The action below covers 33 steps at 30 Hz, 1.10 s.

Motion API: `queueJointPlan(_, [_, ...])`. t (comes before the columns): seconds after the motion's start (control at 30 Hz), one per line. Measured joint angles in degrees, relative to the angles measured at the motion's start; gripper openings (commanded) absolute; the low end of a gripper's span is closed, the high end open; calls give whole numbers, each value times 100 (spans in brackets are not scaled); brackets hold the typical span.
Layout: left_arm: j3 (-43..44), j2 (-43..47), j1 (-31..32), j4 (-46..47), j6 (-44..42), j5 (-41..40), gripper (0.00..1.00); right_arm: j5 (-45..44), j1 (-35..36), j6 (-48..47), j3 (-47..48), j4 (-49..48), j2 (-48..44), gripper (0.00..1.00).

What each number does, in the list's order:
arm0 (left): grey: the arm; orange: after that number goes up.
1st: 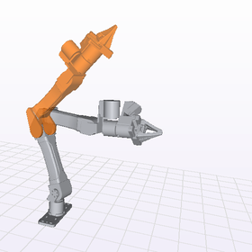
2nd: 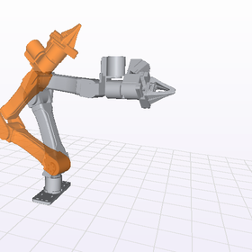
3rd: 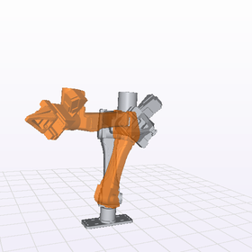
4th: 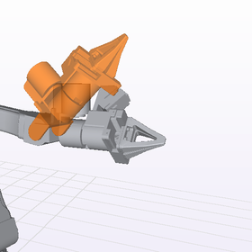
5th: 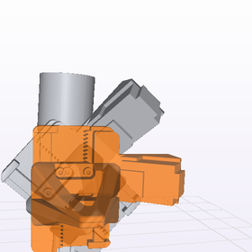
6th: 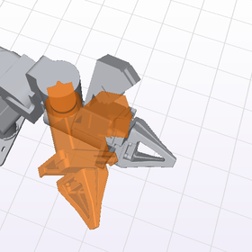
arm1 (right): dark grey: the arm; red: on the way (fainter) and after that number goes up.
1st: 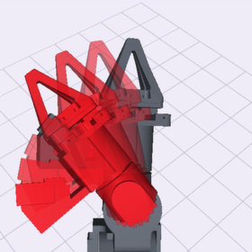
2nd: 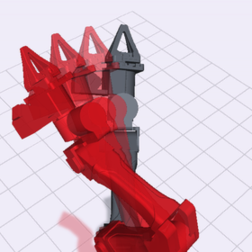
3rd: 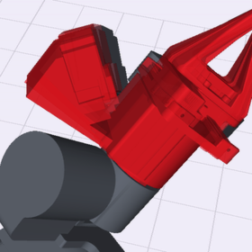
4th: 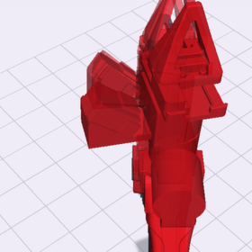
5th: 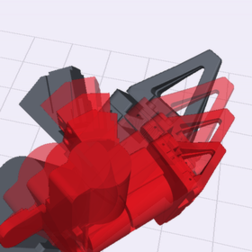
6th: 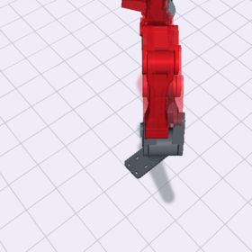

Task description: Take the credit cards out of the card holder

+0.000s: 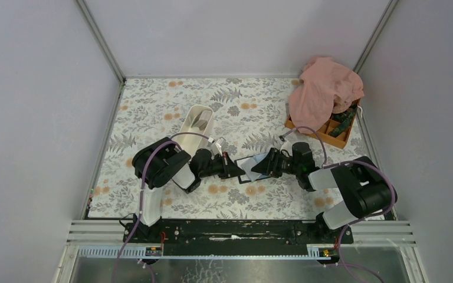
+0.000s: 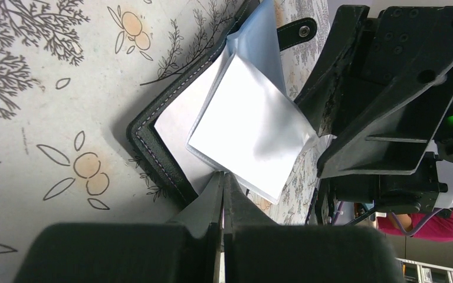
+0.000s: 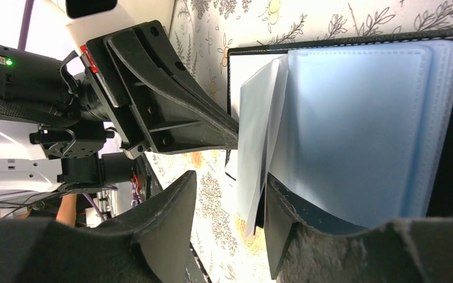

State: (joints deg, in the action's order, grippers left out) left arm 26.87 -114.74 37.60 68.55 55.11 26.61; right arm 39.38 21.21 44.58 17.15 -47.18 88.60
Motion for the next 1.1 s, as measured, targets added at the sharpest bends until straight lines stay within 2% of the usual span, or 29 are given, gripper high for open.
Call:
queueJointPlan(0.37, [0, -59, -35, 85, 7, 59, 0, -90, -186, -280, 31, 538, -299, 43])
queueJointPlan(0.57, [2, -61, -37, 87, 4, 61, 0, -90, -219, -201, -42, 487, -293, 47])
queueJointPlan(0.83, [2, 9, -37, -17, 0, 61, 0, -9, -249, 90, -131, -138, 216, 42])
queueJointPlan(1.1, [125, 546, 214, -1058, -225, -149, 0, 153, -254, 284, -166, -678, 586, 41])
